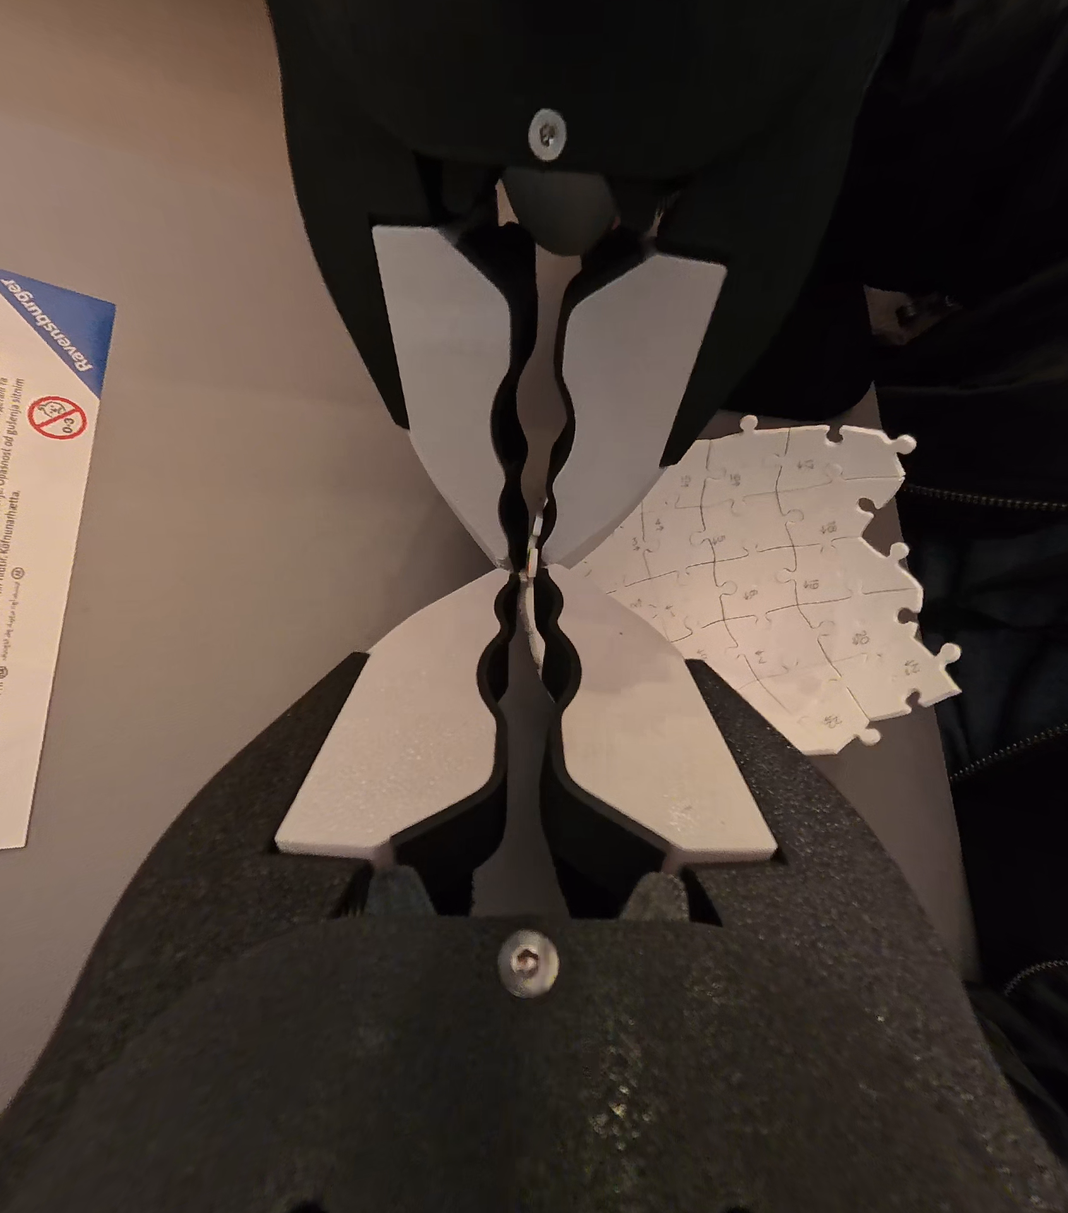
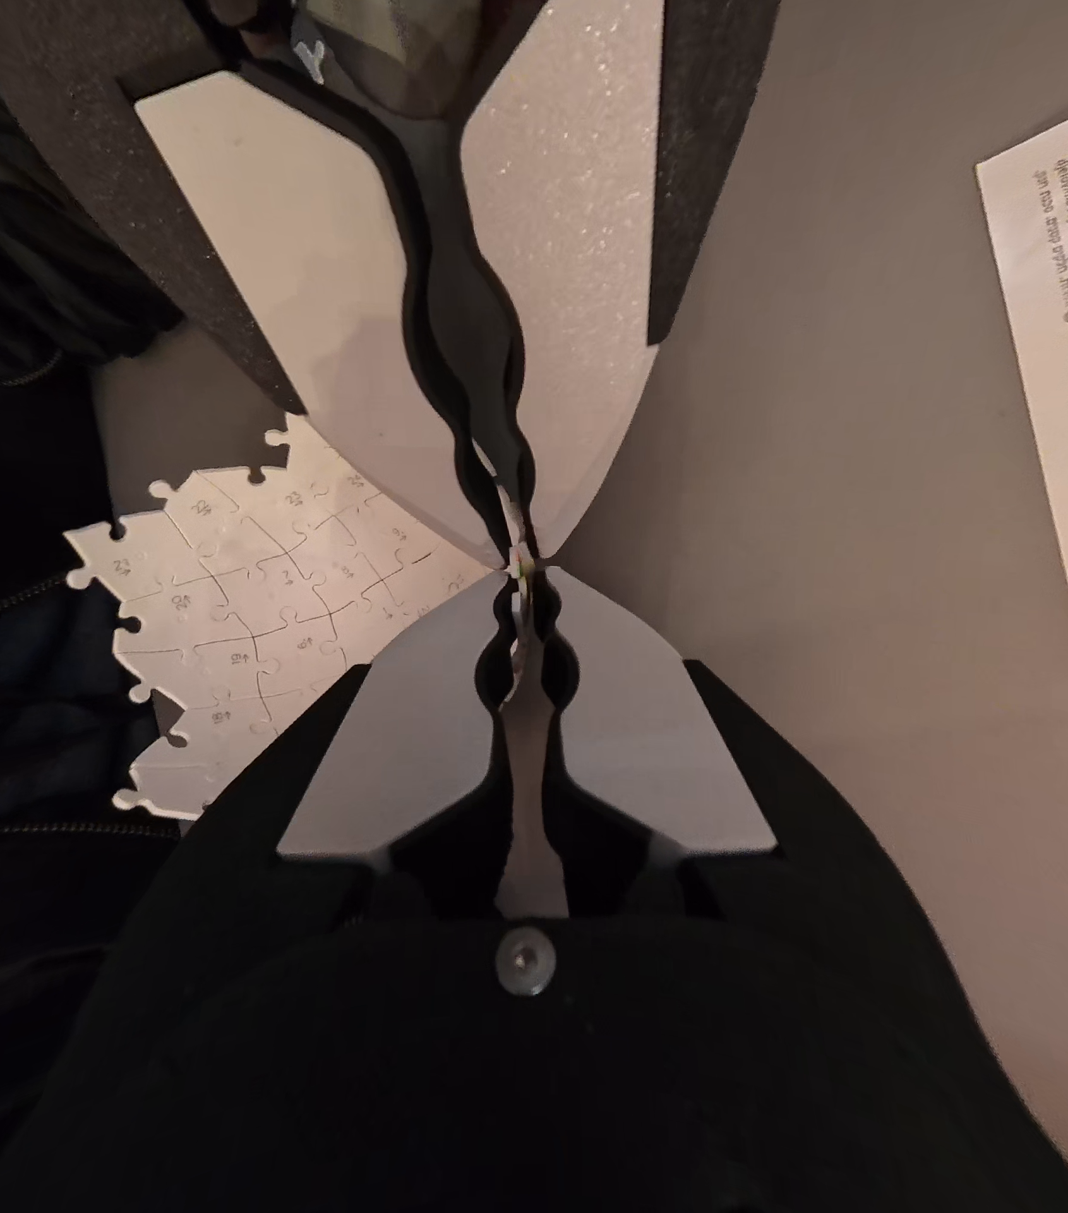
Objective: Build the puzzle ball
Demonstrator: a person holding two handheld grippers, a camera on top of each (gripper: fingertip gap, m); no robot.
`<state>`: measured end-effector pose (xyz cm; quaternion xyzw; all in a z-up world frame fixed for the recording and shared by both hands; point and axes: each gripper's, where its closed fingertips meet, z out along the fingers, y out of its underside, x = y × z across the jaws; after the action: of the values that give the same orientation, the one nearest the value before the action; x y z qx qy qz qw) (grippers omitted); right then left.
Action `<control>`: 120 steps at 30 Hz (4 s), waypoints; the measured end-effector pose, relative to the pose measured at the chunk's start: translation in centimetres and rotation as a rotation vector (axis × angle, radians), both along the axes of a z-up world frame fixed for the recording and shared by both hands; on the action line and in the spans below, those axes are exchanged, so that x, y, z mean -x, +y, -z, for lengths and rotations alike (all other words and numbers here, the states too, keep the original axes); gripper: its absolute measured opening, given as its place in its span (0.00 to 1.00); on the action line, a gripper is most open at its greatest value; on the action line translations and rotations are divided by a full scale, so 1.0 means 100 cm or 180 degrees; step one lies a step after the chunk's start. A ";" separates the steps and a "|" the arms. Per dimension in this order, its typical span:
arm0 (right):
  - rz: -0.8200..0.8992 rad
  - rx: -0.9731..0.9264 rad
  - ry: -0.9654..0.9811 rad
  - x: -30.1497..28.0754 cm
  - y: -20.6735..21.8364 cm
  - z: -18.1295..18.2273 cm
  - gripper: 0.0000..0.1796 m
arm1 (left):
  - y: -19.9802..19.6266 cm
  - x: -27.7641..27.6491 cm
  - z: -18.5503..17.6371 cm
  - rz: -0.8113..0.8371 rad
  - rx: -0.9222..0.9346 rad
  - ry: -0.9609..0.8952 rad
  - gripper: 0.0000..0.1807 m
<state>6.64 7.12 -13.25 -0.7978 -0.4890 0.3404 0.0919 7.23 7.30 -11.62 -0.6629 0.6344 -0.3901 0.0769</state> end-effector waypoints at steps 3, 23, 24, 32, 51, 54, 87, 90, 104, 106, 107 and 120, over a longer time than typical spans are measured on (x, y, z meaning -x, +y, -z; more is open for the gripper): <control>-0.0003 -0.0147 -0.0033 0.001 0.001 -0.001 0.02 | 0.000 0.001 -0.001 -0.0009 0.0025 -0.0007 0.02; 0.0098 -0.0197 0.0043 -0.002 0.008 -0.005 0.03 | 0.006 0.010 -0.013 -0.0137 0.0241 -0.0046 0.05; 0.0100 -0.0190 0.0050 -0.002 0.008 -0.005 0.03 | 0.007 0.009 -0.010 -0.0154 0.0225 -0.0017 0.07; 0.0109 -0.0165 0.0109 -0.001 0.007 -0.009 0.04 | 0.007 0.002 -0.009 -0.0134 0.0078 -0.0097 0.02; 0.0009 -0.0741 0.0073 0.002 0.017 -0.015 0.02 | 0.011 0.002 -0.008 -0.0184 0.0101 -0.0121 0.01; -0.0005 -0.0758 0.0069 0.003 0.017 -0.015 0.02 | 0.011 0.003 -0.008 -0.0176 0.0097 -0.0108 0.02; 0.0125 -0.0486 -0.0258 -0.016 0.016 -0.004 0.07 | 0.015 0.007 -0.008 -0.0231 0.0022 -0.0062 0.01; 0.0135 -0.0325 -0.0169 -0.014 0.013 -0.005 0.02 | 0.016 0.008 -0.009 -0.0232 0.0022 -0.0067 0.01; 0.0167 -0.0275 -0.0047 -0.010 0.015 -0.005 0.13 | 0.014 0.008 -0.012 -0.0206 0.0024 -0.0091 0.01; 0.0083 -0.0230 0.0109 -0.004 0.012 -0.006 0.13 | 0.014 0.009 -0.012 -0.0208 0.0010 -0.0084 0.01; 0.0068 -0.0187 0.0181 -0.001 0.011 -0.006 0.14 | 0.014 0.009 -0.012 -0.0209 0.0007 -0.0088 0.01; -0.0014 -0.0156 0.0099 0.004 0.007 0.009 0.05 | 0.015 0.009 -0.013 -0.0230 0.0052 -0.0093 0.01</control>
<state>6.27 7.83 -14.12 -0.7889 -0.4975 0.3408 0.1182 6.30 8.80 -10.35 -0.6802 0.6057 -0.4019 0.0947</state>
